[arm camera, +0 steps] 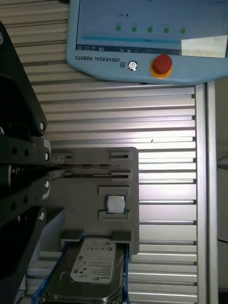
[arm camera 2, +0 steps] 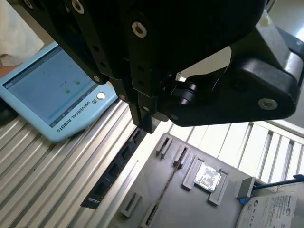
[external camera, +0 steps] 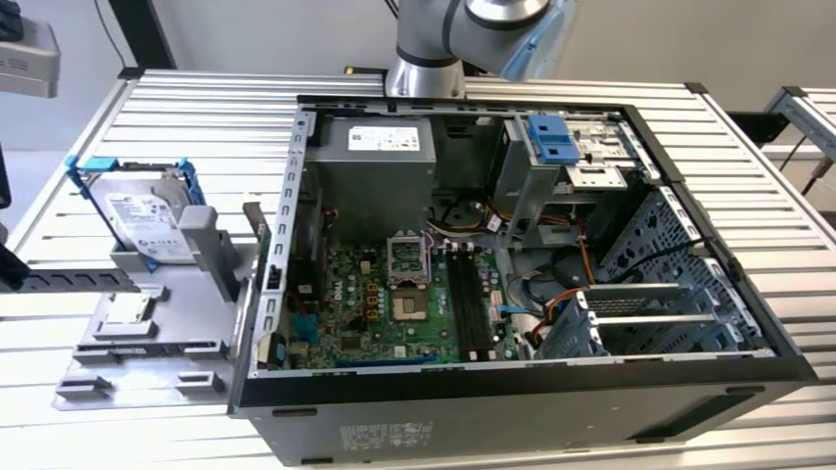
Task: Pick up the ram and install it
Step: 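Pick up the ram and move it above insertion slot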
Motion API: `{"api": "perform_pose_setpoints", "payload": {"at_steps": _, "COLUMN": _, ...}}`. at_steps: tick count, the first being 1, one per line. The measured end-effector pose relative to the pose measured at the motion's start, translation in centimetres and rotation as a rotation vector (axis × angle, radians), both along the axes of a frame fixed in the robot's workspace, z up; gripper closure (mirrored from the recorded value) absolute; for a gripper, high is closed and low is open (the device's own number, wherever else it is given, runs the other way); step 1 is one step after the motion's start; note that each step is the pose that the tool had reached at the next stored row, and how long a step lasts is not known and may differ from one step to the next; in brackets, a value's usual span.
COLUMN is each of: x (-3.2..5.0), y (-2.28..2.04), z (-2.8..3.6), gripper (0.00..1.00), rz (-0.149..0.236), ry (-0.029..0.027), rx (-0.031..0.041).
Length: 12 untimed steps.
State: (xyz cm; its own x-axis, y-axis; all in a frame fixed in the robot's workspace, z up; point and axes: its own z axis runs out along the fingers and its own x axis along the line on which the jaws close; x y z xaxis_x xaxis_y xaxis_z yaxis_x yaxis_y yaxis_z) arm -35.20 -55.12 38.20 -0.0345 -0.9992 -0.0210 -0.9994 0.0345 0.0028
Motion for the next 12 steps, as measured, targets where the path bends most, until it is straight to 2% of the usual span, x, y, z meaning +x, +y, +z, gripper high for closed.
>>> {"api": "perform_pose_setpoints", "payload": {"at_steps": 2, "x": 0.16, "y": 0.0, "z": 0.02, "gripper": 1.0, "rz": 0.0, "ry": 0.001, "rx": -0.0003}}
{"api": "perform_pose_setpoints", "payload": {"at_steps": 4, "x": 0.72, "y": 0.0, "z": 0.01, "gripper": 1.0, "rz": 0.0, "ry": 0.0051, "rx": -0.0002}}
{"api": "perform_pose_setpoints", "payload": {"at_steps": 9, "x": 2.56, "y": 0.0, "z": 0.03, "gripper": 1.0, "rz": 0.001, "ry": 0.0151, "rx": -0.0001}}
{"api": "perform_pose_setpoints", "payload": {"at_steps": 12, "x": 2.88, "y": 0.0, "z": 0.04, "gripper": 1.0, "rz": 0.003, "ry": 0.0155, "rx": 0.0}}
